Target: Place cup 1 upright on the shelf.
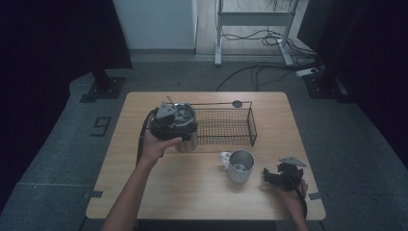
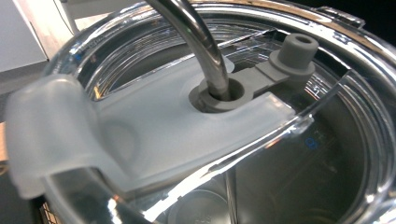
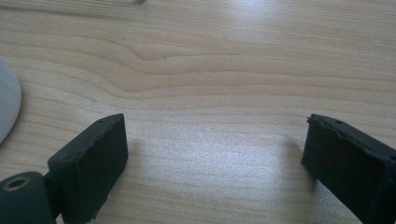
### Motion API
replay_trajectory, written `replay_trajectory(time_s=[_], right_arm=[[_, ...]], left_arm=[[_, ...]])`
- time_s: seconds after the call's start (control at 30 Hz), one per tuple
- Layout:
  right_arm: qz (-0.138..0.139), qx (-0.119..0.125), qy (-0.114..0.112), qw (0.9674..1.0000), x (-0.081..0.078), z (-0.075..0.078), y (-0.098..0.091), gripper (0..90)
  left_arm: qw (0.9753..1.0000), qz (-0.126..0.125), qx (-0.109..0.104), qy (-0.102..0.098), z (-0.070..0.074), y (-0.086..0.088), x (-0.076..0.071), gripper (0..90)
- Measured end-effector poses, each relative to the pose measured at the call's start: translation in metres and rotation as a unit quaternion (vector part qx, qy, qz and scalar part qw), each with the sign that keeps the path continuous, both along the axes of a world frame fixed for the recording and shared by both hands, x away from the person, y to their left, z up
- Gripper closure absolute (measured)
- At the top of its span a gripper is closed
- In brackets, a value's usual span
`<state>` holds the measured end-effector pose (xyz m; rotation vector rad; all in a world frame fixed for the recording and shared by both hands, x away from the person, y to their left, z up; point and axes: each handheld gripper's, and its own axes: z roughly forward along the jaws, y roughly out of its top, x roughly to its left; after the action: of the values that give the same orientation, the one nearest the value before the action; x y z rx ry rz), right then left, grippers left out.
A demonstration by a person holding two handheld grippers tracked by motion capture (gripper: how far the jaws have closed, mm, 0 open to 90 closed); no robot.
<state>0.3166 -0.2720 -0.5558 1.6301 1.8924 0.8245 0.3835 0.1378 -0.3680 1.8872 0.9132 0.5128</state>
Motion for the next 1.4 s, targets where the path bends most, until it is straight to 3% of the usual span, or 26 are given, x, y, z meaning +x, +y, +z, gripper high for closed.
replay_trajectory(time_s=[0.5, 1.4], right_arm=[[-0.001, 0.001, -0.002, 1.0, 0.0, 0.0, 0.0, 6.5], [-0.001, 0.0, -0.002, 1.0, 0.0, 0.0, 0.0, 6.5]], left_arm=[[1.0, 0.004, 0.006, 0.003, 0.006, -0.005, 0.014, 4.1], [0.9999, 0.015, 0.002, 0.009, 0.005, -0.004, 0.046, 4.2]])
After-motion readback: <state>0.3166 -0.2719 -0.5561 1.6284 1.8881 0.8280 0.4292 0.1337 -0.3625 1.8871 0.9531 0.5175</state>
